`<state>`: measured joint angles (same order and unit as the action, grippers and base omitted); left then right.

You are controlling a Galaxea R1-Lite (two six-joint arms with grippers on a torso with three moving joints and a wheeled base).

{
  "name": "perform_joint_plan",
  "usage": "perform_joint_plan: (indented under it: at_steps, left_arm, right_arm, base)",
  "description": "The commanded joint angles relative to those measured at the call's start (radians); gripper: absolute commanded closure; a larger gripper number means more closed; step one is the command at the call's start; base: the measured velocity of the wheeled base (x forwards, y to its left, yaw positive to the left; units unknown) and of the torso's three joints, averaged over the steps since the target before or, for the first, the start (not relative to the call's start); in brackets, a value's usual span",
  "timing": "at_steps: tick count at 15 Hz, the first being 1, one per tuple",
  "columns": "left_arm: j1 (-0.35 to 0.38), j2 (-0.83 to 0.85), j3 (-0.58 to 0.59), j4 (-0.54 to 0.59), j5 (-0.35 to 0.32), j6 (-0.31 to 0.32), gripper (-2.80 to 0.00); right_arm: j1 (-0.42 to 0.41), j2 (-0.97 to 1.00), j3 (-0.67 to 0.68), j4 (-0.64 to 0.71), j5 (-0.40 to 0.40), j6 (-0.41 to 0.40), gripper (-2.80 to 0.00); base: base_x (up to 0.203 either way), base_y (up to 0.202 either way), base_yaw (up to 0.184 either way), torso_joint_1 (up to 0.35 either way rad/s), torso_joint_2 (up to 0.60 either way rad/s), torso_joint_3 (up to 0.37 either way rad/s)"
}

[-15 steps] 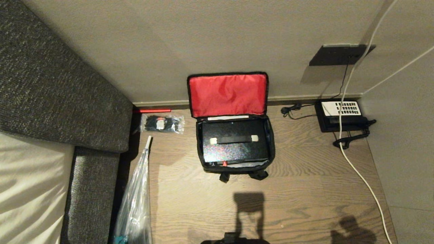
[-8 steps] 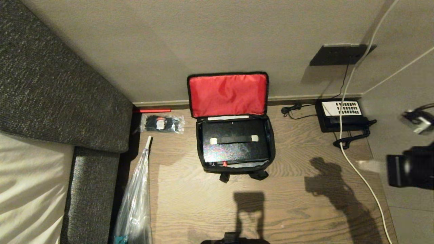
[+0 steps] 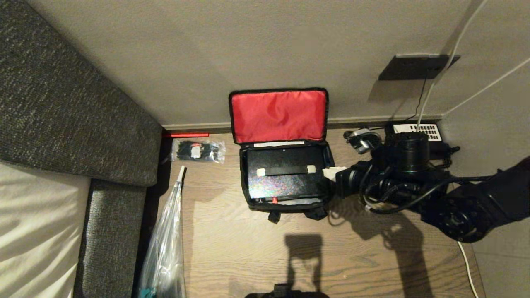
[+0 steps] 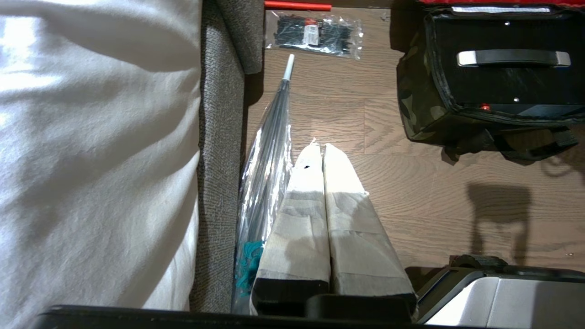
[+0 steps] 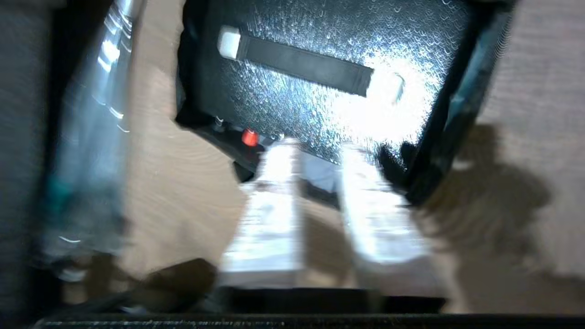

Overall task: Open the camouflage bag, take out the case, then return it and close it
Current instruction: Grip the handle

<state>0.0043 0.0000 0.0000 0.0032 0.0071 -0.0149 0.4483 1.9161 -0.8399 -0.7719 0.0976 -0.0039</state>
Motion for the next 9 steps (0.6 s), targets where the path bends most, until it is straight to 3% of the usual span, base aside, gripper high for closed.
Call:
perform_joint_plan:
  at_steps: [1,5,7,9]
  left_arm:
    - [0.0,0.0,0.003,0.0,0.001,0.0,0.0]
    - [0.0,0.0,0.003,0.0,0.001,0.0,0.0]
    - [0.0,0.0,0.003,0.0,0.001,0.0,0.0]
    - [0.0,0.0,0.003,0.0,0.001,0.0,0.0]
  right_arm:
    - [0.035,0.123,-0.029,-0.001,-0.031,-0.151,-2.8]
    - [0.103,0.204,-0.027,-0.065,-0.214,-0.264,-2.8]
    - [0.117,0.263,-0.015,-0.208,-0.378,-0.458,-2.8]
    - [0.141,0.301,-0.007,-0.346,-0.481,-0.588,-2.8]
  base:
    - [0.0,0.0,0.0,0.0,0.0,0.0]
    - [0.0,0.0,0.0,0.0,0.0,0.0]
    - [0.0,0.0,0.0,0.0,0.0,0.0]
    - [0.0,0.0,0.0,0.0,0.0,0.0]
